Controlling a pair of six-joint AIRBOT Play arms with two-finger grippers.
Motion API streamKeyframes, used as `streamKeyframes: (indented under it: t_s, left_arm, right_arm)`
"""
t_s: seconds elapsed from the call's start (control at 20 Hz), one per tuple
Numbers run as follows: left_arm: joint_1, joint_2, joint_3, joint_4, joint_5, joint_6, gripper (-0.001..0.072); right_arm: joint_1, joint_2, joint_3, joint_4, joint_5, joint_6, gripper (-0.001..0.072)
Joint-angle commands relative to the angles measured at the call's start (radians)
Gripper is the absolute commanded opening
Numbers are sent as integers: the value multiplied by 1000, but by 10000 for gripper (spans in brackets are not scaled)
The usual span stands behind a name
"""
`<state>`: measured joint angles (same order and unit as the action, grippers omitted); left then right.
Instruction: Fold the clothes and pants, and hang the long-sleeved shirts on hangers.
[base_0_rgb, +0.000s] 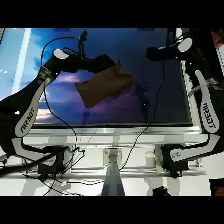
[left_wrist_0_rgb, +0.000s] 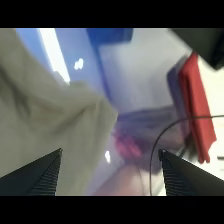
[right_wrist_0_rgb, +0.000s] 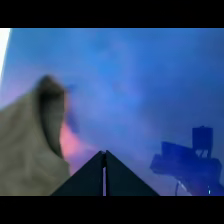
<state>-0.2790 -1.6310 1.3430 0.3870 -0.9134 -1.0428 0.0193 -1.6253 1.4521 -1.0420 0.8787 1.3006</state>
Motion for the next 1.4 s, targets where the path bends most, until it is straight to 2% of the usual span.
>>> streamKeyframes:
  t_s: [0.0,0.05,0.1,0.2,0.25,0.35,0.55,0.7,0.8,0.85,0.9,0.95,1.0,1.05,1.15,1.25,1.35]
  left_arm:
    - [31,36,1,-9,-8,89,713]
    - [40,58,1,10,-15,91,712]
    - [44,79,1,35,-16,90,712]
    - [46,111,1,79,-19,90,712]
    - [46,119,1,92,-19,90,712]
    - [46,126,1,92,-23,90,712]
    - [47,125,1,104,-21,93,712]
    - [52,125,1,111,-22,93,712]
    - [53,125,1,110,-22,93,712]
    - [53,125,1,111,-22,93,712]
    - [53,125,1,110,-22,93,712]
    - [53,125,1,110,-23,93,712]
    - [53,125,1,110,-22,93,712]
    - [55,125,1,110,-22,93,712]
    - [60,126,1,111,-23,93,711]
    - [76,137,2,133,-23,93,706]
    - [95,179,2,270,-23,93,704]
  right_arm:
    - [-70,-85,0,133,131,-124,10]
    - [-84,-129,0,233,215,-217,10]
    - [-92,-169,0,312,273,-257,34]
    - [-91,-223,0,397,276,-220,596]
    - [-85,-243,0,419,266,-191,630]
    - [-55,-273,0,426,263,-157,630]
    - [61,-297,0,427,272,-158,684]
    - [175,-298,0,354,226,-141,679]
    - [252,-298,0,233,178,-79,674]
    - [285,-298,0,178,161,-70,646]
    - [313,-298,0,141,147,-70,575]
    - [332,-298,0,130,131,-71,398]
    - [346,-298,0,129,106,-71,90]
    - [357,-296,0,129,78,-76,18]
    - [356,-288,14,120,52,-91,12]
    - [317,-265,67,97,101,-90,12]
    - [251,-217,117,69,149,-88,12]
